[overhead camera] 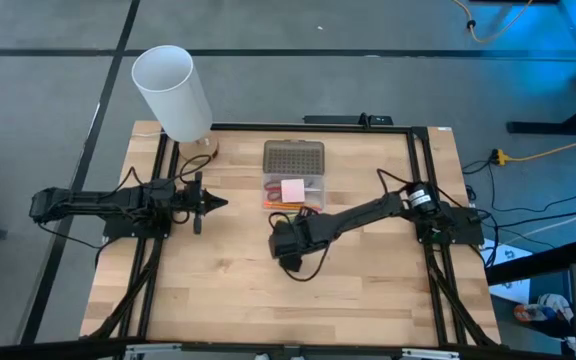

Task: Pack school essentials
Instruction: Put the yellow crayon box into the gray supply box

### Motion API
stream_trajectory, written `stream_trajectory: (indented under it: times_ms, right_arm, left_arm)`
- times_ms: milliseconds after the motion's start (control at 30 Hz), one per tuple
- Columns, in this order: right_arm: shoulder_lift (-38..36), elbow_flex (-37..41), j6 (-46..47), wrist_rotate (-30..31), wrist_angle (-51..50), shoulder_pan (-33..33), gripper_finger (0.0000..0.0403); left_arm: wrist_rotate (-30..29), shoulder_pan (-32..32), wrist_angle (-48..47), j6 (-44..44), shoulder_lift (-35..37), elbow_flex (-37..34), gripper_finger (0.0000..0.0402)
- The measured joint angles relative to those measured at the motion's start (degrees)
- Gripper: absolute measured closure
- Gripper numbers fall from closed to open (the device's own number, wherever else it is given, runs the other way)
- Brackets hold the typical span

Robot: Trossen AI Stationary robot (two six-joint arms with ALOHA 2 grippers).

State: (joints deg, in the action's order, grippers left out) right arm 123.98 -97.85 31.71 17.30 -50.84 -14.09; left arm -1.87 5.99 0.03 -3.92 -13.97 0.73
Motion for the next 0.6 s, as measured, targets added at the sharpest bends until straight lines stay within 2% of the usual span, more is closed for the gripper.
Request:
stream_trajectory:
  times_ms: [367,600]
  right_arm:
    - [0.0,0.0,27.3,12.7,2.3,-1.2,0.0111]
    - [0.0,0.0,29.1,13.9,3.6,-1.5,0.0111]
  left_arm:
    - [0.0,0.0,0.0,0.0,0.0,0.0,0.0401]
    - [0.0,0.0,0.0,0.0,0.0,0.0,0.0401]
